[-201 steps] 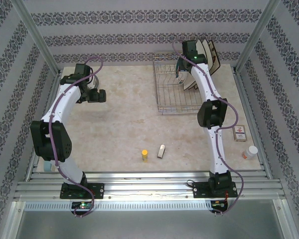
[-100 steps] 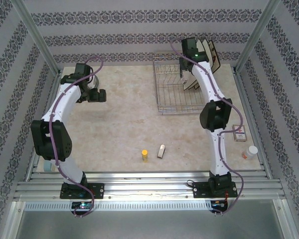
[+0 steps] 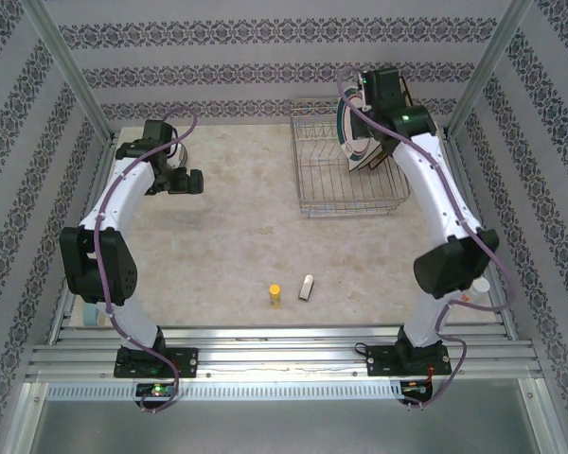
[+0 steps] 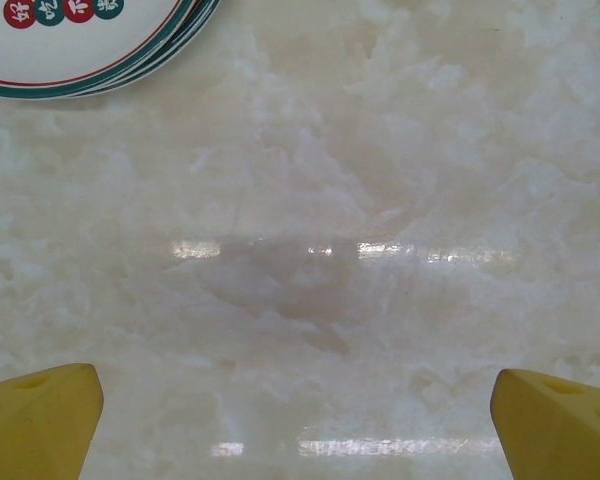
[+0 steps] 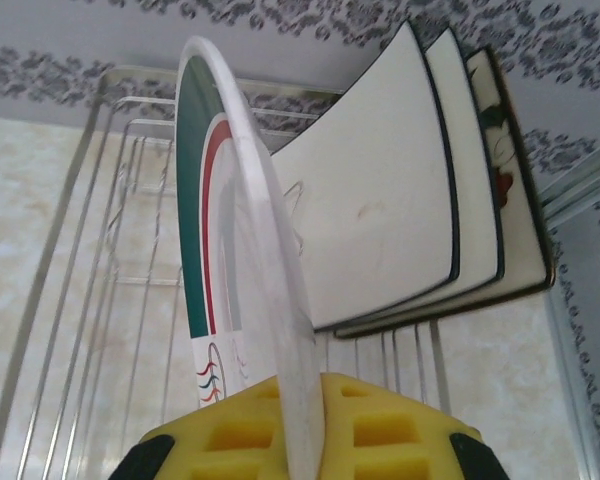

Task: Unload the plates from the dish rack

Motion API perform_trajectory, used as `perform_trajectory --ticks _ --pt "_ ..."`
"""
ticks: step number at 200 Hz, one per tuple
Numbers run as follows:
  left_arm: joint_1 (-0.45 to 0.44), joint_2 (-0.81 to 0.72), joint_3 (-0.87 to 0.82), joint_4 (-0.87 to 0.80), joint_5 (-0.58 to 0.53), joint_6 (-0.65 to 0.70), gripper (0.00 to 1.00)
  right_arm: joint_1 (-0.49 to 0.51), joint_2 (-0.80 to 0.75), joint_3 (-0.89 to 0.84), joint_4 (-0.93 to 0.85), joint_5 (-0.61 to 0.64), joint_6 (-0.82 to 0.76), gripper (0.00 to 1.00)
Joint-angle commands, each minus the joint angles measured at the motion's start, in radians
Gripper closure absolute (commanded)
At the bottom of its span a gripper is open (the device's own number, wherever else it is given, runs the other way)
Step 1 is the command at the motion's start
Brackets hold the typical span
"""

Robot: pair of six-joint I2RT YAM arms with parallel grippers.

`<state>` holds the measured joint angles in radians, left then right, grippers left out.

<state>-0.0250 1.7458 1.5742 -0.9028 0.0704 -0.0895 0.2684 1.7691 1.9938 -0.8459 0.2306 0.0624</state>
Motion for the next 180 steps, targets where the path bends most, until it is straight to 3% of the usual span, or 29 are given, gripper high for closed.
perform_trajectory --ticks 1,23,51,69,89,138,158,180 --pt "-0.021 0.013 0.017 -0.022 0.007 0.014 0.00 -0.005 -0.096 -0.135 0.083 -0.166 0.064 1.00" --pt "-0.022 0.014 0.017 -0.024 0.007 0.016 0.00 -0.023 -0.196 -0.316 0.215 -0.407 0.147 1.00" --pt "-0.026 0.012 0.020 -0.024 0.015 0.014 0.00 -0.078 -0.260 -0.609 0.614 -0.899 0.387 1.00" --pt "-0.027 0.009 0.020 -0.019 0.028 0.012 0.00 -0.078 -0.237 -0.736 0.845 -1.050 0.528 1.00" --pt "-0.027 0.004 0.022 -0.021 0.035 0.014 0.00 -0.070 -0.187 -0.822 1.026 -1.122 0.639 1.00" --pt "-0.028 -0.013 0.048 -0.029 0.080 0.022 0.00 -0.048 -0.091 -0.921 1.269 -1.146 0.766 1.00" --pt "-0.028 -0.035 0.041 0.011 0.171 0.022 0.00 -0.043 -0.060 -0.917 1.298 -1.148 0.782 1.00" --pt "-0.020 -0.068 0.013 0.088 0.344 -0.007 0.00 -0.040 -0.032 -0.901 1.297 -1.150 0.787 1.00"
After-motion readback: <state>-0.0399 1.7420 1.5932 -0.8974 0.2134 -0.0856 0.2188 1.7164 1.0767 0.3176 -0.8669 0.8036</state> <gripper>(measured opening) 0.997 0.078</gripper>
